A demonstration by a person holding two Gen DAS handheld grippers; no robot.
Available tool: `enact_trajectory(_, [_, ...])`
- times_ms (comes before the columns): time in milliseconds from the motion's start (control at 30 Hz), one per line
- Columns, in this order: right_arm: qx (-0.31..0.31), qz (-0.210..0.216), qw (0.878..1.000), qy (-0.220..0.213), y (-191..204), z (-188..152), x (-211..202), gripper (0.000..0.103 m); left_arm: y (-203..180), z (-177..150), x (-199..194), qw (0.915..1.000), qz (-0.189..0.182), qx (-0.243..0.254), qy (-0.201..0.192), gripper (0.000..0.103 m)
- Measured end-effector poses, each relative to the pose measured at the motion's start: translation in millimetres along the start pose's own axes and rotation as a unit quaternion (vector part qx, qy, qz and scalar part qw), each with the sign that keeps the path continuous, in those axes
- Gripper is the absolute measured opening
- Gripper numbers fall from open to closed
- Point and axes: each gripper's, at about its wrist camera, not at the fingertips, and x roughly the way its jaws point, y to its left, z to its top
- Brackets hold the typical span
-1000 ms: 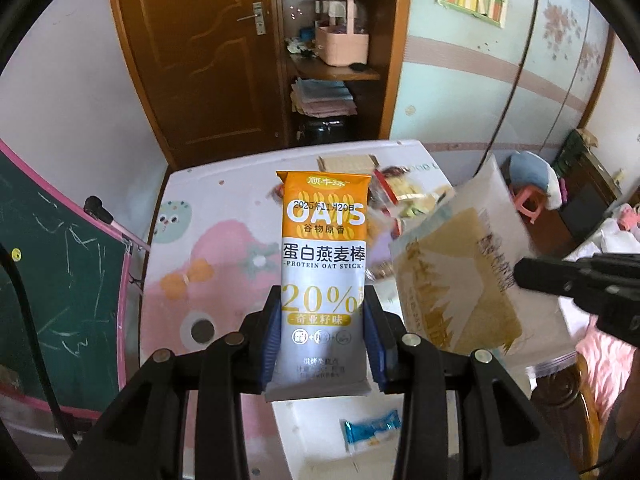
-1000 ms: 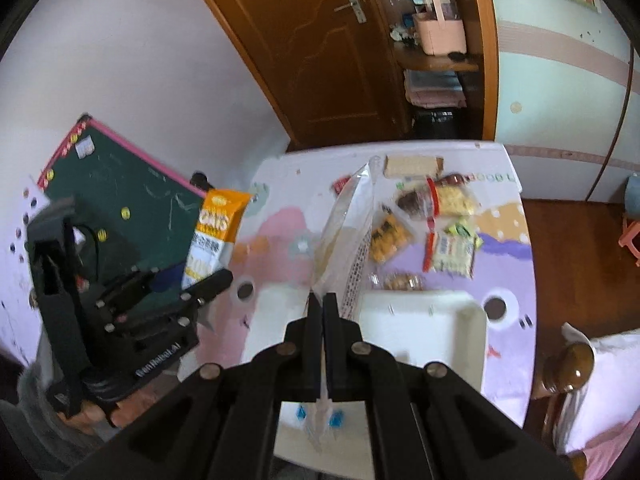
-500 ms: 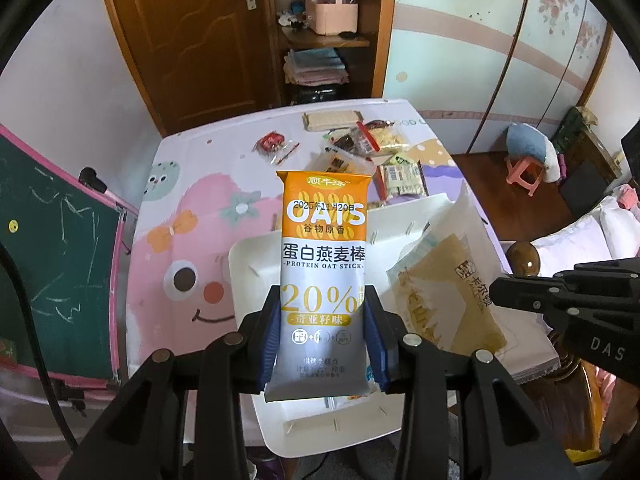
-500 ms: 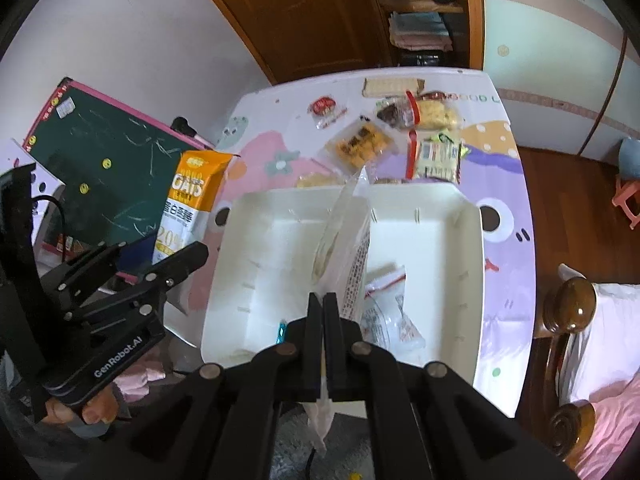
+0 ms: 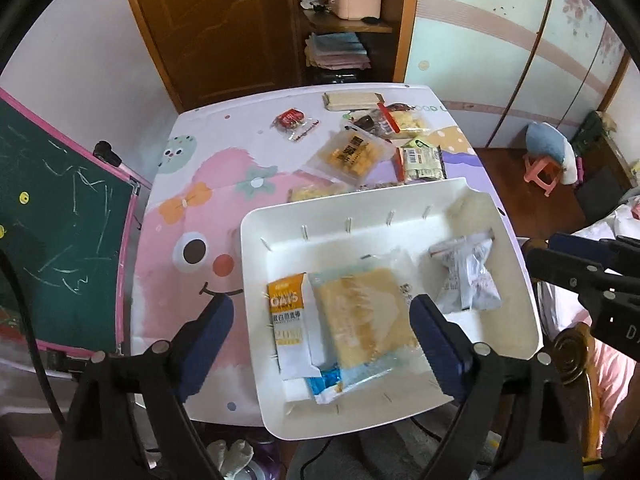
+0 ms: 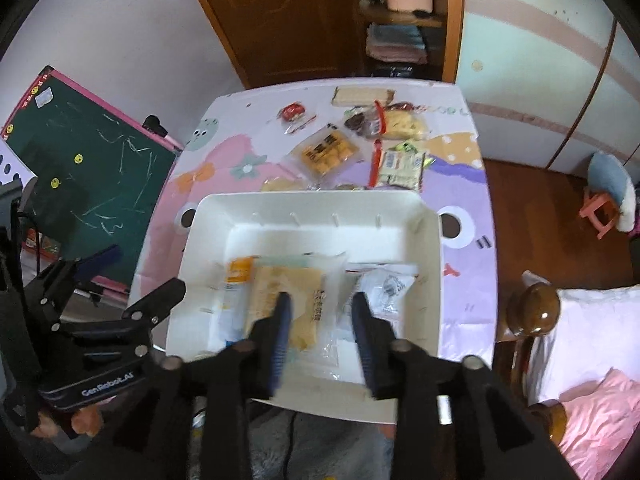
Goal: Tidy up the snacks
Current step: 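Withdraw both grippers from the tray toward the remaining snacks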
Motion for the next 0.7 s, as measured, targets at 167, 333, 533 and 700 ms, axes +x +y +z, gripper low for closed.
enact_trajectory(167, [-0.01, -0.004, 1.0, -0.007, 1.3, -1.9, -6.3, 0.038, -1.5, -0.7, -2.0, 0.9999, -0.009, -0.006, 0.009, 0.089])
enact_trajectory(333, [-0.015, -0.002, 1.0, -0.006, 2.7, -2.6, -9.1, 0.039, -3.4, -1.0, -8.7, 0.9999, -0.008, -0.009, 0.003, 0.089])
enact_trajectory(533, [-0.007, 0.004, 1.0, -0.006, 0.5, -4.7, -12.7, 0.039, -6.5, -0.8, -16.9, 0.9999, -0.007, -0.01, -0.006, 0.089])
enact_trajectory(700, [-0.008, 0.006, 1.0, -0.007, 0.5, -5.5, -14.6, 0.039, -7.9, -0.2, -19.7, 0.9999, -0.004, -0.01, -0.008, 0.089])
